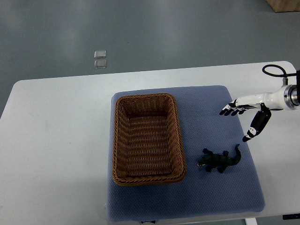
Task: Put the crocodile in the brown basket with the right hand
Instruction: 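Lower the right hand onto the crocodile with fingers open, then close the right hand's fingers around the crocodile, then lift the crocodile and carry it over the wicker basket, then lower the crocodile into the basket and open the right hand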
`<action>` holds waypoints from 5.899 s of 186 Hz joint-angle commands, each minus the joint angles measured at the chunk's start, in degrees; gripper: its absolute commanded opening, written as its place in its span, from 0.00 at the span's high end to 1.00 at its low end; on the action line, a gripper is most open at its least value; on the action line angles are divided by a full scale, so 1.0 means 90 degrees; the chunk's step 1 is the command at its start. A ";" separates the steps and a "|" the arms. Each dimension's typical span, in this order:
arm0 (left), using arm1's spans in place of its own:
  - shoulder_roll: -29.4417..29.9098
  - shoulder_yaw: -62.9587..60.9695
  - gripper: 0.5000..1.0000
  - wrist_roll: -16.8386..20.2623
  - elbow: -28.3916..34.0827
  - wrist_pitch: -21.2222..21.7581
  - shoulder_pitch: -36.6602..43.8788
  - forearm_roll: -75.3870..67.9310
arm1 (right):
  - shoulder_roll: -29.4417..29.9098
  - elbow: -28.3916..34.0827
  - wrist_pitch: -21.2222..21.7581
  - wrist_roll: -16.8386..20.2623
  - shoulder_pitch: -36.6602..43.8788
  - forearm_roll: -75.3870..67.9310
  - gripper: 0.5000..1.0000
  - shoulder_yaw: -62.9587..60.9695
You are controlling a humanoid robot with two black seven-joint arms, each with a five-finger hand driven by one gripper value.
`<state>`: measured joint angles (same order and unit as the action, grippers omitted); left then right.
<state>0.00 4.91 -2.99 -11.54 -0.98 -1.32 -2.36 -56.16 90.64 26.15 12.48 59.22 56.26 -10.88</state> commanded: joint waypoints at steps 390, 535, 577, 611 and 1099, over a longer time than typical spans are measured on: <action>0.0000 0.0011 0.00 0.0000 0.0042 0.0001 0.0039 0.0009 | 0.0751 -0.0022 -0.0777 -0.0917 -0.3054 0.2206 0.55 -0.1535; 0.0000 0.0011 0.00 0.0000 0.0012 0.0001 0.0030 0.0009 | 0.0312 0.0046 -0.0513 -0.0927 -0.2898 0.2186 0.89 -0.1907; 0.0000 0.0002 0.00 0.0000 0.0002 0.0001 0.0030 0.0009 | 0.0185 0.0114 -0.0386 -0.0937 -0.2742 0.2099 0.86 -0.2024; 0.0000 0.0002 0.00 0.0000 0.0002 0.0001 0.0030 0.0009 | 0.0068 0.0173 -0.0064 -0.0937 -0.2683 0.1503 0.83 -0.2121; 0.0000 0.0002 0.00 0.0000 -0.0017 -0.0009 0.0030 -0.0001 | 0.5068 -0.3206 0.0005 -0.0585 -0.0740 0.2333 0.73 -0.1516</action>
<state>0.00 4.92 -2.99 -11.69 -1.06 -1.06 -2.37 -10.66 61.80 26.47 7.27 53.10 76.03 -24.60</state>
